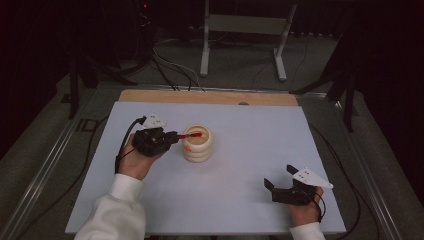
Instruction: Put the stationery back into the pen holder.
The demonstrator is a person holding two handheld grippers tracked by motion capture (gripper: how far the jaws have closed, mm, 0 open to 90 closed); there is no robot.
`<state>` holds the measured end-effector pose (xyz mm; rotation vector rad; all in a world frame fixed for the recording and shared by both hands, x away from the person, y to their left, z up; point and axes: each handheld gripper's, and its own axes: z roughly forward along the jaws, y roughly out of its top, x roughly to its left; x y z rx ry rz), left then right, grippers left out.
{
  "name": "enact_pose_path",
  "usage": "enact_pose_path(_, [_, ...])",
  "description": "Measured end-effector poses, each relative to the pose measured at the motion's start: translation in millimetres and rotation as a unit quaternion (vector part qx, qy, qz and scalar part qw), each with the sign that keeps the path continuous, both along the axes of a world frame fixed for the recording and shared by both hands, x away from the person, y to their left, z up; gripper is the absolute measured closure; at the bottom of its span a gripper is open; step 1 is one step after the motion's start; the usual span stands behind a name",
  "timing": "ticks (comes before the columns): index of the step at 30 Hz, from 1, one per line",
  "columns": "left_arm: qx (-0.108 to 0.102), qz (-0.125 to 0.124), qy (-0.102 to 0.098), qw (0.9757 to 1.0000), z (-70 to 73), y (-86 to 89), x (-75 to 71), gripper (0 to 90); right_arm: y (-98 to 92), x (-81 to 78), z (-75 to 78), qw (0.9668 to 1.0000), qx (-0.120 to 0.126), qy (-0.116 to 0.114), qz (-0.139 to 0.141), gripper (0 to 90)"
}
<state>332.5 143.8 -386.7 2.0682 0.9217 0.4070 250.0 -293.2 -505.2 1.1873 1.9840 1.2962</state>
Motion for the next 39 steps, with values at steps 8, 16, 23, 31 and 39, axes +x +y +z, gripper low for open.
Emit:
enact_pose_path(8, [-0.005,0.002,0.009,0.9999,-4.8,-6.8,5.7,80.8,-0.1,0.3,-0.2,1.0000,-0.001,0.001,0.000,0.4])
enact_pose_path(16, [-0.007,0.005,0.010,0.9999,-7.4,-10.0,9.0,80.7,-0.2,0.5,-0.3,1.0000,-0.001,0.003,-0.001,0.4])
enact_pose_path(23, [-0.007,0.007,0.013,0.9999,-10.7,-15.2,12.8,80.8,-0.1,0.6,-0.4,1.0000,-0.001,0.003,-0.002,0.4])
enact_pose_path(31, [0.005,0.007,0.017,0.9998,-16.6,-25.4,17.9,80.8,-0.3,0.4,-0.4,1.0000,-0.001,0.003,-0.002,0.4])
enact_pose_path(39, [0.014,0.010,0.019,0.9997,-25.2,-34.7,22.1,80.7,-0.1,0.3,-0.3,1.0000,-0.002,0.003,-0.002,0.4])
